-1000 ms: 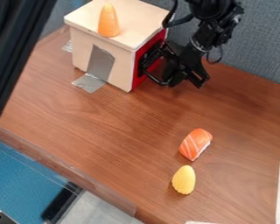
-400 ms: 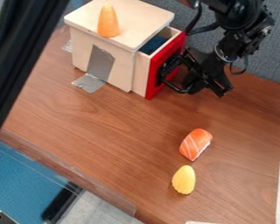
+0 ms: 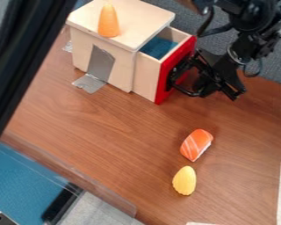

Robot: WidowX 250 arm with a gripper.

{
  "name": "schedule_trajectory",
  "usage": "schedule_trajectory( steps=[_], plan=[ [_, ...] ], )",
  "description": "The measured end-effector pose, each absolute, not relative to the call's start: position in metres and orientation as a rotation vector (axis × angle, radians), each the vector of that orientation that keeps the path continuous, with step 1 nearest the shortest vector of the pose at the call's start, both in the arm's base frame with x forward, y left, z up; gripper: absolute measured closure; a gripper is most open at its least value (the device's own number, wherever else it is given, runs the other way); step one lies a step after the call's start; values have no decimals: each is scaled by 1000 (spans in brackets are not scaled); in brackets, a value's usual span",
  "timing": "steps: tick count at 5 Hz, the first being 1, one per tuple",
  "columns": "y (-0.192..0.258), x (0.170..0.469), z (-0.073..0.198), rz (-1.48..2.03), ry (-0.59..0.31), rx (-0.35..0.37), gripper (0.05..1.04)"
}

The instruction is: Open the drawer and move the drawer to right side of the table

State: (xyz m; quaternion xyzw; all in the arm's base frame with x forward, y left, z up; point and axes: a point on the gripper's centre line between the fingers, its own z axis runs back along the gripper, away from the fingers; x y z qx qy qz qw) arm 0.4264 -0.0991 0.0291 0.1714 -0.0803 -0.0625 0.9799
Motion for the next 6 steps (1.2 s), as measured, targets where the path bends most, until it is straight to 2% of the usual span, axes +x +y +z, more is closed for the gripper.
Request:
schedule_trajectory(
  steps=[2, 3, 4, 5, 6],
  plan=[
    [-142, 420, 38, -180, -184, 313, 939],
    [-163, 417, 40, -210, -194, 301, 895],
    [-162, 418, 43, -148, -173, 256, 661],
    [-148, 420, 41, -33, -123, 182, 359],
    [-144, 417, 47, 6, -110, 98, 109]
  ],
)
